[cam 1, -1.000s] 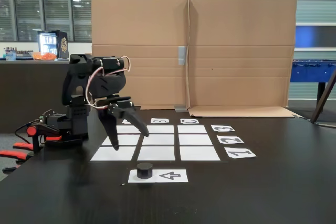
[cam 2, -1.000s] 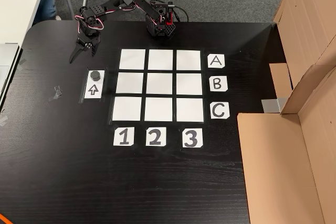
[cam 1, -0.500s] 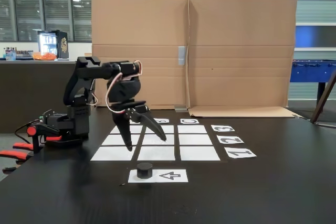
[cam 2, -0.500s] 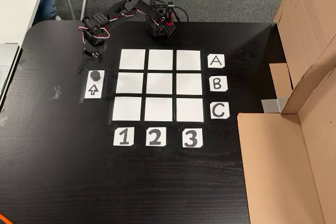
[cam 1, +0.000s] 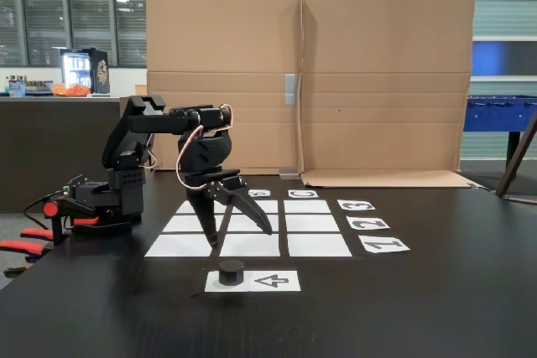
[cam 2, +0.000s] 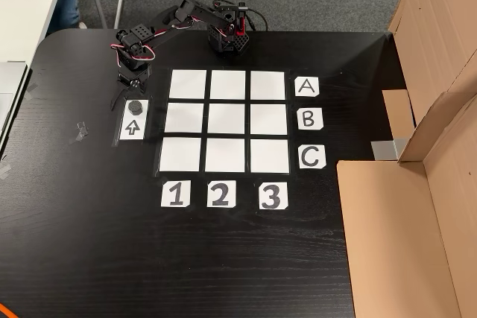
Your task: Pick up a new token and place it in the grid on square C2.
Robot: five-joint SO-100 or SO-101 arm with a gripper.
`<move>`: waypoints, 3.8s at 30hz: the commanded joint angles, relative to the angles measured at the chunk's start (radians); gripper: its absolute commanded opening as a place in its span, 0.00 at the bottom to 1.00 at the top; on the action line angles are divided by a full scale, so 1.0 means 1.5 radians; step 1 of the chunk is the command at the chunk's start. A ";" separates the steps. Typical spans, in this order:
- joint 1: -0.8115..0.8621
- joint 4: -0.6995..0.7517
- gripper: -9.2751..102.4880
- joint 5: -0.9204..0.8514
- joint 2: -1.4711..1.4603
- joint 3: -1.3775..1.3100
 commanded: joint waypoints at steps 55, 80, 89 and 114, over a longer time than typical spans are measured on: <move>0.020 -0.016 0.08 0.037 -0.085 -0.101; 0.016 -0.016 0.08 0.034 0.154 0.035; -0.029 -0.016 0.08 0.034 0.268 0.139; -0.204 -0.018 0.08 0.058 0.375 0.263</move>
